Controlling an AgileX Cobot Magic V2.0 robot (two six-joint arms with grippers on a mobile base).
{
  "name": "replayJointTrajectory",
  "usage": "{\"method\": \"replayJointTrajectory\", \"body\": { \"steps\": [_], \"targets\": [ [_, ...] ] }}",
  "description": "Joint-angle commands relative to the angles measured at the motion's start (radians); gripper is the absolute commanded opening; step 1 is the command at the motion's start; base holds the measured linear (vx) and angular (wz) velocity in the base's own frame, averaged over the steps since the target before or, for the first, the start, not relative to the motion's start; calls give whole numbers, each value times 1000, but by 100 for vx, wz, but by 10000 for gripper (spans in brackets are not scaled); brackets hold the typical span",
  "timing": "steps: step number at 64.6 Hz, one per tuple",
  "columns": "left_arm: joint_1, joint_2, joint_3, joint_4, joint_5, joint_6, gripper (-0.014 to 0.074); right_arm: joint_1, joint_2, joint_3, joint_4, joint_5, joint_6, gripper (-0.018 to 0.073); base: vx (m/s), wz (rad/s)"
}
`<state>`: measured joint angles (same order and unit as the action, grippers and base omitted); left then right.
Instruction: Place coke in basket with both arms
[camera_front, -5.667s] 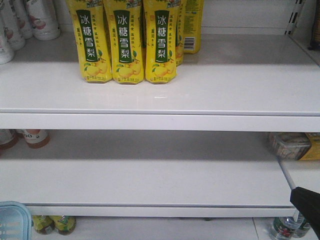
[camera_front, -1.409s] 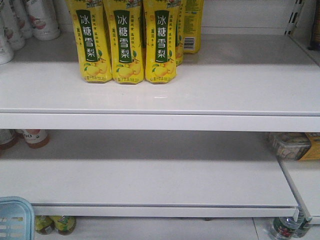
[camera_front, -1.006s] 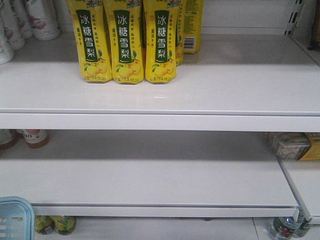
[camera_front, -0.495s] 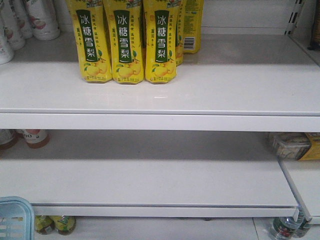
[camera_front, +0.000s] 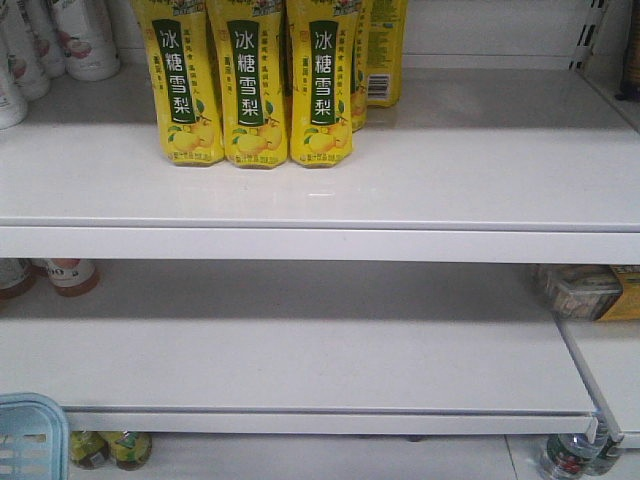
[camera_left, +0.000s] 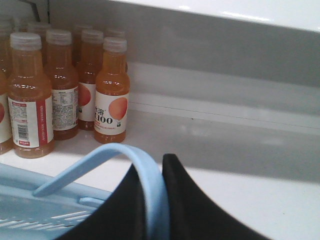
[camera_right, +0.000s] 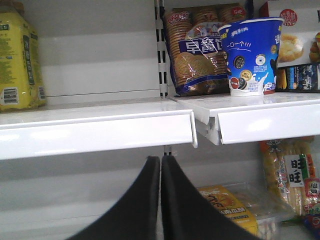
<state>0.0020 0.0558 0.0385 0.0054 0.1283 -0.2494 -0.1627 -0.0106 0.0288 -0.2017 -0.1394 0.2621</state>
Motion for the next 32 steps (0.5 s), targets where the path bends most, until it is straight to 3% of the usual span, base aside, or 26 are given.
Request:
{"method": "replayJointTrajectory", "body": {
  "steps": [1,32],
  "targets": [
    [0,7,-36,24,-139,14,-6,-6,-13,7,-6,-75,-7,-2,0,0],
    [0,7,-36,24,-139,14,-6,-6,-13,7,-6,-75,-7,-2,0,0]
  ]
}}
